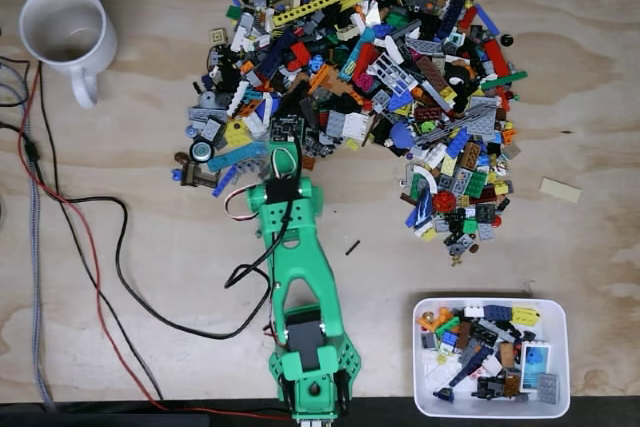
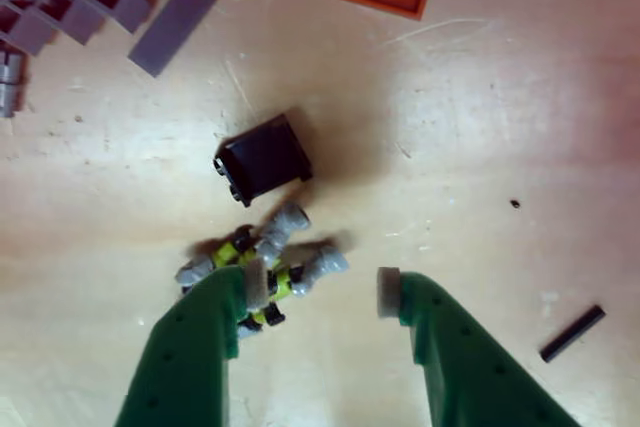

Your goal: Find the closest Lego and put it in the bin.

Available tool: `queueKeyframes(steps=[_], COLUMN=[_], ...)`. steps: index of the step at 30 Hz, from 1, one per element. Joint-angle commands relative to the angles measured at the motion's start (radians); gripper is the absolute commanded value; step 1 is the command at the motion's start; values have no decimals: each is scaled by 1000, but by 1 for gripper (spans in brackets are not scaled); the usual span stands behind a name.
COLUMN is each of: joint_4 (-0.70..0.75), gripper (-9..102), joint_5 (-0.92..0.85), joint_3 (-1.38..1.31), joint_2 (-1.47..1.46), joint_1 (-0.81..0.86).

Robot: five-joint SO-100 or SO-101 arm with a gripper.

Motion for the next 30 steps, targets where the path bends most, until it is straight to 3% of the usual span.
queueKeyframes(steps=[1,5,9,18,30], joint_4=[-55,-35,-18,20,2], gripper=[22,25,27,25,24], joint_5=[330,655,795,891,930], joint_3=[2,-115,-152,-117,84], joint_2=[6,-87,-124,-152,114], joint_1=[-100,-107,-17,97,-38])
